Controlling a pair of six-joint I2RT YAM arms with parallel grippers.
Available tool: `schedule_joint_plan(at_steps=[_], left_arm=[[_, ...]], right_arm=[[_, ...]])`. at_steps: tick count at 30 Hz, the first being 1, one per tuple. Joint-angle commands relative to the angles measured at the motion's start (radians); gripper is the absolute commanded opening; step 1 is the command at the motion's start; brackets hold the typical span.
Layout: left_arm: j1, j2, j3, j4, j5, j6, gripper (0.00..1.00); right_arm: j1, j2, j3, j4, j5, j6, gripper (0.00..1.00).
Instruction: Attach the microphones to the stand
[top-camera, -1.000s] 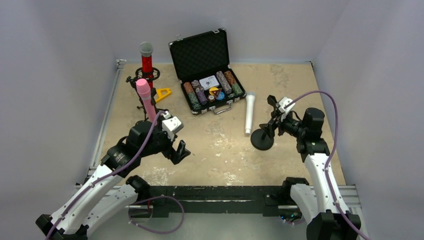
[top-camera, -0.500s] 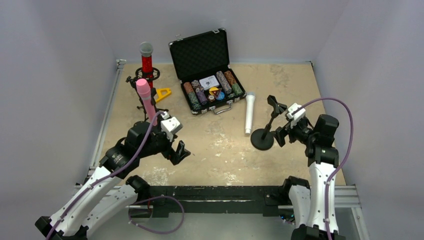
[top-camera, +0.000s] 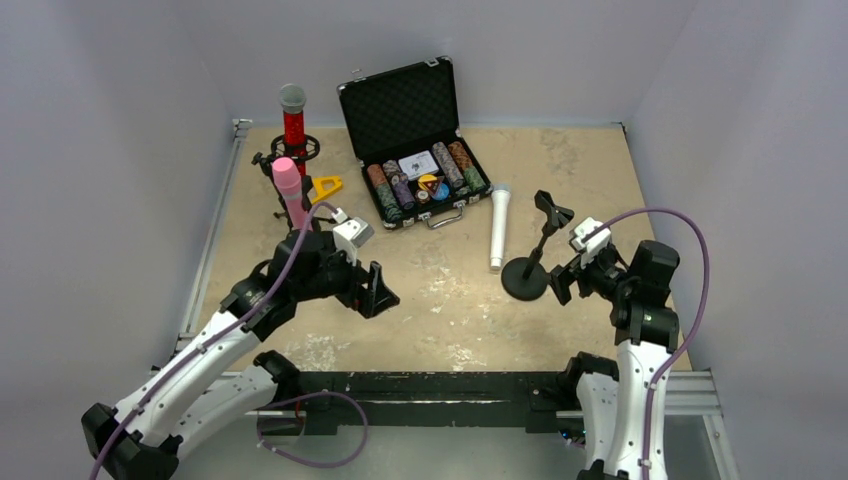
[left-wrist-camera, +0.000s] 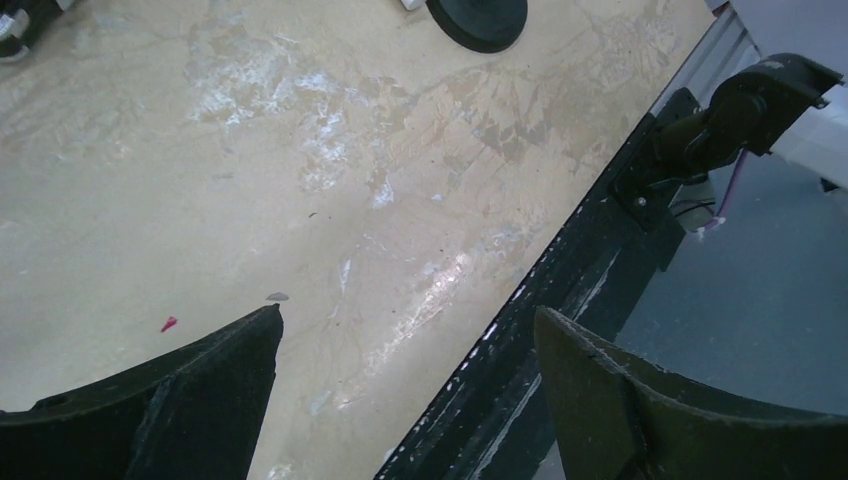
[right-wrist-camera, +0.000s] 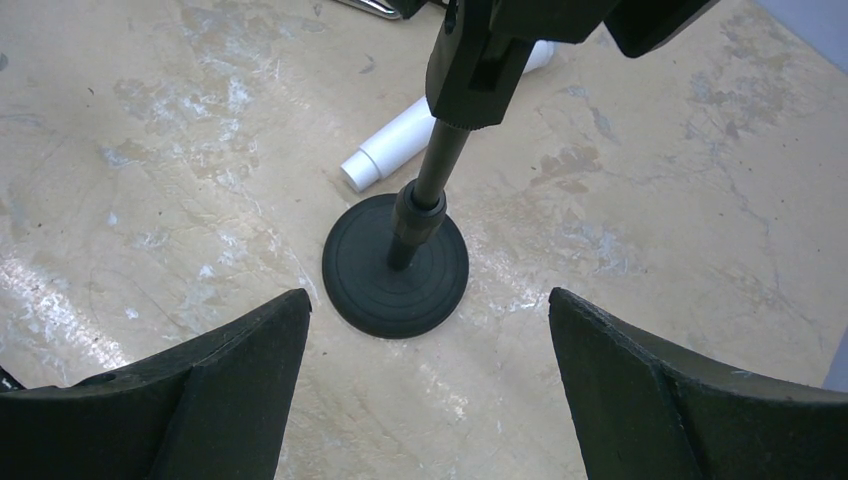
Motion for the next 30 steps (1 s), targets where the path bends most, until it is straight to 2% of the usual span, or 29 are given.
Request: schedule_joint_plan(at_steps=[1, 6, 15, 22, 30], left_arm=[[-0.023, 0.084, 0.007, 0.142, 0.051, -0.191, 0.99], [-0.103, 0.202, 0.021, 0.197, -0.020, -0.260, 0.99], [-0.264, 0.395, 0.104, 0.198, -0.184, -0.307, 0.99], [-0.341, 0.546, 0.225, 0.162, -0.268, -0.315, 0.99], [-0.369, 0.655, 0.317, 0.133, -0.338, -0.333, 0.99]], right_arm=[[-0.005, 0.010, 0.000, 0.014, 0.007, 0.010, 0.92], [-0.005, 0.027, 0.006, 0.019, 0.002, 0.013, 0.92], [-0.005, 0.036, 0.008, 0.017, -0.011, 0.008, 0.91], [-0.006, 0.051, 0.012, 0.020, 0.000, 0.011, 0.91], [-0.005, 0.050, 0.010, 0.022, 0.001, 0.011, 0.91]])
